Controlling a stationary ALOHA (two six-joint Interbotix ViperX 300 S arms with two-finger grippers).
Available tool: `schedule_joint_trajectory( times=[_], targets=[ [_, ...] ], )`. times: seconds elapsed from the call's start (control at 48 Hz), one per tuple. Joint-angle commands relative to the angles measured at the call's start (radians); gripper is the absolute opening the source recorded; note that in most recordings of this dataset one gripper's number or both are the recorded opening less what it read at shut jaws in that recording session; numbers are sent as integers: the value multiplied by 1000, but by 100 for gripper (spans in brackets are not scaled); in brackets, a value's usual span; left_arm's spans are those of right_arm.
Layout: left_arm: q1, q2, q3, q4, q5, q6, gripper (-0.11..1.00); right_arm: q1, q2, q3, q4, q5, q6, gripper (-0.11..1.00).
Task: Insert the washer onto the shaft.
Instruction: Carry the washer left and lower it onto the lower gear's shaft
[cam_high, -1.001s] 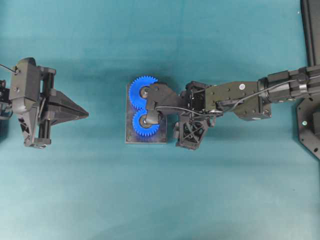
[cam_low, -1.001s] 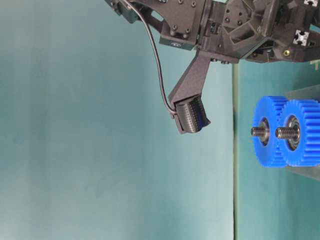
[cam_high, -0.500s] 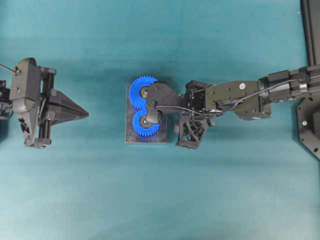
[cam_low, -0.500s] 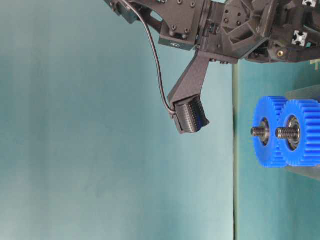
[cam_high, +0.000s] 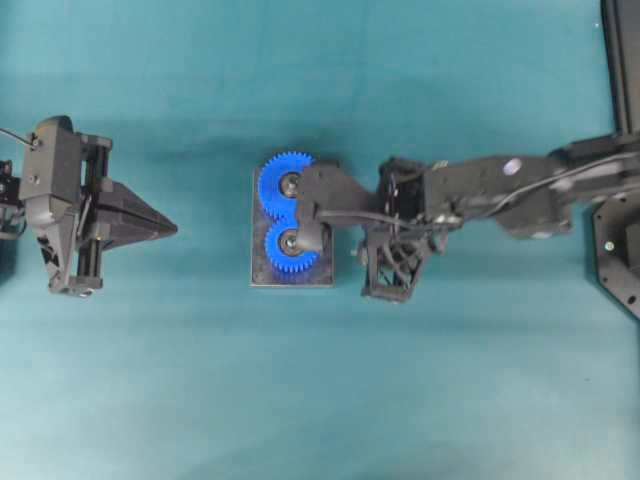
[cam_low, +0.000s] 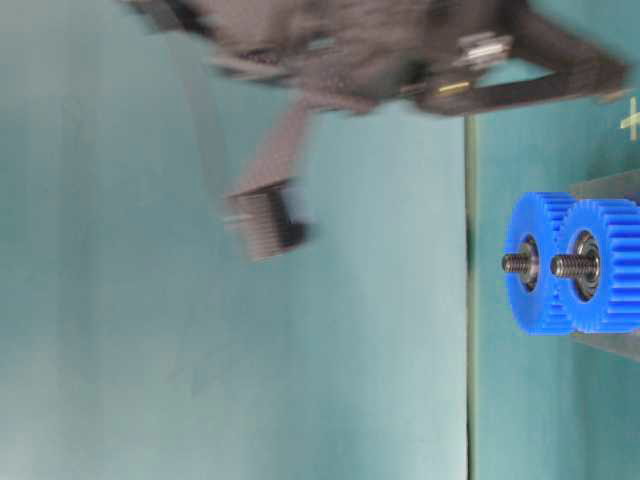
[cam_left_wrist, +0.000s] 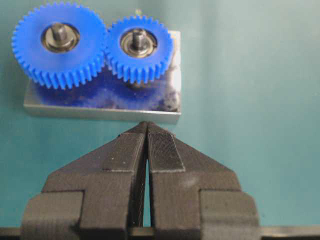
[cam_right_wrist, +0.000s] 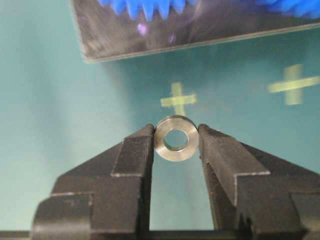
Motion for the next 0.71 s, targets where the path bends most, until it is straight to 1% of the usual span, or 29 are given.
schedule_joint_trajectory(
  times=[0.0,0.208,0.396,0.542,0.688],
  targets=[
    [-2,-3,-17,2,-8,-2,0,3,-34,-69,-11,28,-3,30],
    [-2,-3,-18,3,-8,-2,0,2,26,-219,-23,75,-51,30],
    [-2,-3,-17,2,-8,-2,0,3,104,-314,-23,107,-100,30],
    [-2,-5,-18,2,-9,-2,0,3,147,-351,-23,129,-121,30],
    [-2,-6,-17,2,-9,-2,0,3,170,-367,-23,127,-126,30]
  ],
)
